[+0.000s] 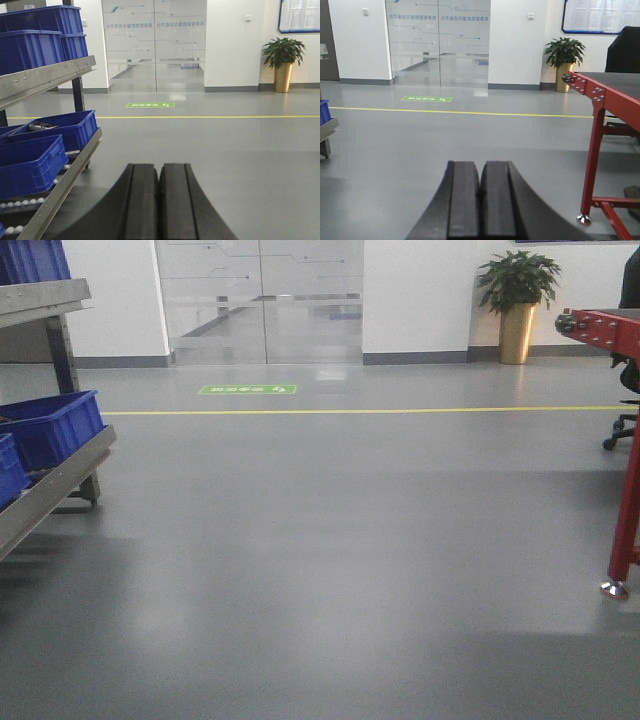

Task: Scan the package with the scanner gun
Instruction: 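Drive the base forward along the aisle past the blue crate shelf, then turn the base toward the red-framed table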

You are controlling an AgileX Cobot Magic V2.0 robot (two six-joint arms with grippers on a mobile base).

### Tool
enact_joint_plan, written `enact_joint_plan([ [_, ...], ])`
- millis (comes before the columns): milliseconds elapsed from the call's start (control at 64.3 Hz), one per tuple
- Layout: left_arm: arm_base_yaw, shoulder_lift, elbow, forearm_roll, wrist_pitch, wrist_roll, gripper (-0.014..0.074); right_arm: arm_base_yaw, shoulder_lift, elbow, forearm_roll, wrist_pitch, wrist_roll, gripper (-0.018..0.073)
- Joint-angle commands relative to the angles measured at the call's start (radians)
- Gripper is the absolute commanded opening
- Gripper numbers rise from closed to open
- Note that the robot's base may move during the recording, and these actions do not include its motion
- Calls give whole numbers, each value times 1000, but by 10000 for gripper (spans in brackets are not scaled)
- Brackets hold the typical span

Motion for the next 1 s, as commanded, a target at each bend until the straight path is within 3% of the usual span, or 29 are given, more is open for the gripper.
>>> enact_joint_plan([
  [0,1,-4,-1,-6,-18,0,-111,-3,-3,0,2,-16,-9,-169],
  [980,1,-4,-1,-6,-18,0,-111,-3,-3,0,2,-16,-9,-169],
])
